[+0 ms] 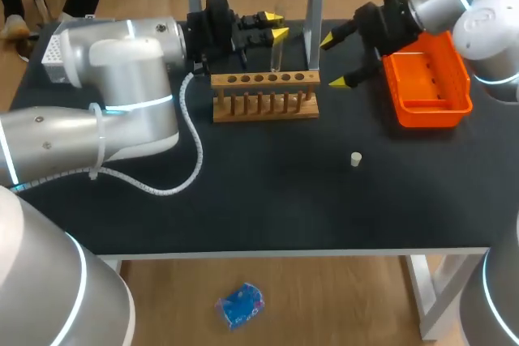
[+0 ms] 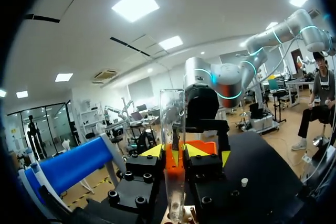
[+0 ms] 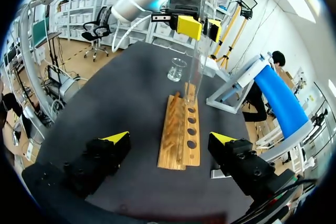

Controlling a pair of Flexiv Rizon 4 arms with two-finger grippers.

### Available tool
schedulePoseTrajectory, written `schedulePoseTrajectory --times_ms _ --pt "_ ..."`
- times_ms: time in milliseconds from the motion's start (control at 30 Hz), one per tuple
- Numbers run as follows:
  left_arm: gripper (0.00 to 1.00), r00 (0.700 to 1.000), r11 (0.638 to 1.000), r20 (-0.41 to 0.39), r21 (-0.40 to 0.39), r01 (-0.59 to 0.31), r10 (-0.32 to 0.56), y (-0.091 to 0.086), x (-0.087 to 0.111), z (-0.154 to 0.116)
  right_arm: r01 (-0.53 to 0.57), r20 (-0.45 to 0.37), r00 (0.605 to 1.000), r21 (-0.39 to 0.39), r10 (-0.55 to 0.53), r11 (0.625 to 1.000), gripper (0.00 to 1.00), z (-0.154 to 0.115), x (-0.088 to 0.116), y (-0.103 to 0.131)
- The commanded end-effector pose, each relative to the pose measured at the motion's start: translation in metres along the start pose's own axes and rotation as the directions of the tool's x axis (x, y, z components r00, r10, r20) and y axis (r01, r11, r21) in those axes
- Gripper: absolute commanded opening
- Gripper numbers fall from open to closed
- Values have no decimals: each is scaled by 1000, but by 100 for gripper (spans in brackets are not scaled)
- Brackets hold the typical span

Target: Invert the test tube, pick up the pipette, mount the tip to pipette, aspirate from beaker and dispense into the tube, eject the tip, return the pipette, and cap with the stopper.

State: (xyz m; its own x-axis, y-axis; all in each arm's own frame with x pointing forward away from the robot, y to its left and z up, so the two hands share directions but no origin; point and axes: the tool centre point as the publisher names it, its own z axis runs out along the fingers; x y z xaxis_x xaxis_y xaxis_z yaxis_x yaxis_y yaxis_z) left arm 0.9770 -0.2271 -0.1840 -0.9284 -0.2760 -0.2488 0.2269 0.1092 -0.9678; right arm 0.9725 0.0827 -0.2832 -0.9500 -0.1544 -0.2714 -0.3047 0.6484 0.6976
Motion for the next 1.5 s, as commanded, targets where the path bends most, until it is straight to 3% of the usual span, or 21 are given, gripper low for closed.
schedulePoseTrajectory --times_ms 33,600,1000,1400,1500 --pt "0 1000 1000 -12 -5 3 -3 9 -6 2 -18 -15 1000 -4 18 1000 100 9 -11 -12" --pt "0 998 998 -28 -30 52 -53 36 -15 10 -71 -8 997 -25 71 997 100 16 -12 -20" --pt "0 998 998 -31 -37 60 -61 42 -19 9 -116 -84 990 -77 109 990 100 27 -18 -27" --pt "0 997 997 -31 -43 70 -71 47 -22 10 -126 -97 988 -92 117 988 100 40 -29 -32" --pt "0 997 997 -33 -44 70 -72 48 -23 11 -122 -64 991 -90 117 988 100 40 -31 -32"
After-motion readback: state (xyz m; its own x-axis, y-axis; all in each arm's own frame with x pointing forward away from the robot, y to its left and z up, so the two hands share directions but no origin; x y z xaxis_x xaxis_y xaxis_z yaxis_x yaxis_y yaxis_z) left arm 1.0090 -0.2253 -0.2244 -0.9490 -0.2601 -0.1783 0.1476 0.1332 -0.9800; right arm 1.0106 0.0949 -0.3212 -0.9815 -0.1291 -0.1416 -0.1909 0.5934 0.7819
